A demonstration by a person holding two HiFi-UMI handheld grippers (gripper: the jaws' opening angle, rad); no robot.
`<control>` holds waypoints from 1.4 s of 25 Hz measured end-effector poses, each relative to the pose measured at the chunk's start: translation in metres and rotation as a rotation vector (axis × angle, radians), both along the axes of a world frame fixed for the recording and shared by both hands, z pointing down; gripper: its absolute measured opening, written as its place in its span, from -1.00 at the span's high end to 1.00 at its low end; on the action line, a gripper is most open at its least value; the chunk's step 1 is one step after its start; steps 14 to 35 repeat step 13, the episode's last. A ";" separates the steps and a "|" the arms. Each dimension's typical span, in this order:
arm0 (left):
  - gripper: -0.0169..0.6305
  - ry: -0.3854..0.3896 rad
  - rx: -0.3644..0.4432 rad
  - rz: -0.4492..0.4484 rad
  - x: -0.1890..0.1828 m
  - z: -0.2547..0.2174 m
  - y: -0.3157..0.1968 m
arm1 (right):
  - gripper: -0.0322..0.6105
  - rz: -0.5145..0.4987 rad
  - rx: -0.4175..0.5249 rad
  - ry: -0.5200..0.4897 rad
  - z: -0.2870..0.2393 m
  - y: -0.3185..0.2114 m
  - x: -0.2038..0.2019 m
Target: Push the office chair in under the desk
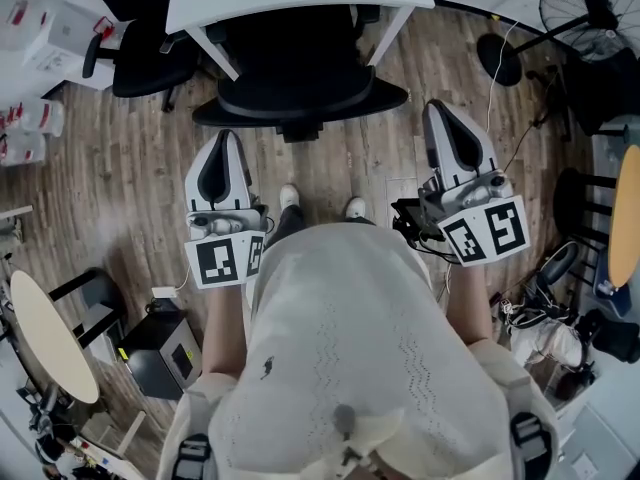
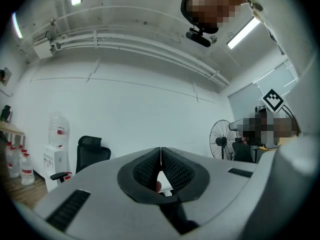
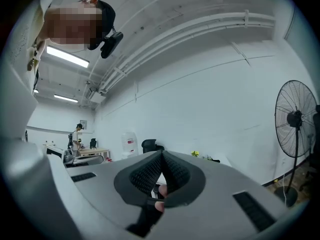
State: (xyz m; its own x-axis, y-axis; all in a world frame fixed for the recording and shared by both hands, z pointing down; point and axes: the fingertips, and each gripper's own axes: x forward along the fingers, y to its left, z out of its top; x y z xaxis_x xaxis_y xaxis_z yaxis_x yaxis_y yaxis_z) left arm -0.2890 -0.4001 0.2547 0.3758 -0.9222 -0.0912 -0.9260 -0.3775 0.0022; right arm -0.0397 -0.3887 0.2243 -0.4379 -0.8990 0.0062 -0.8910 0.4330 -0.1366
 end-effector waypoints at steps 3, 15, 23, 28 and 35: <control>0.88 0.003 -0.003 -0.004 -0.003 0.001 0.001 | 0.88 -0.005 -0.006 0.003 0.002 0.001 -0.003; 0.88 -0.007 -0.022 -0.033 -0.013 0.009 0.006 | 0.88 -0.016 -0.015 0.009 0.005 0.003 -0.010; 0.88 -0.007 -0.022 -0.033 -0.013 0.009 0.006 | 0.88 -0.016 -0.015 0.009 0.005 0.003 -0.010; 0.88 -0.007 -0.022 -0.033 -0.013 0.009 0.006 | 0.88 -0.016 -0.015 0.009 0.005 0.003 -0.010; 0.88 -0.007 -0.022 -0.033 -0.013 0.009 0.006 | 0.88 -0.016 -0.015 0.009 0.005 0.003 -0.010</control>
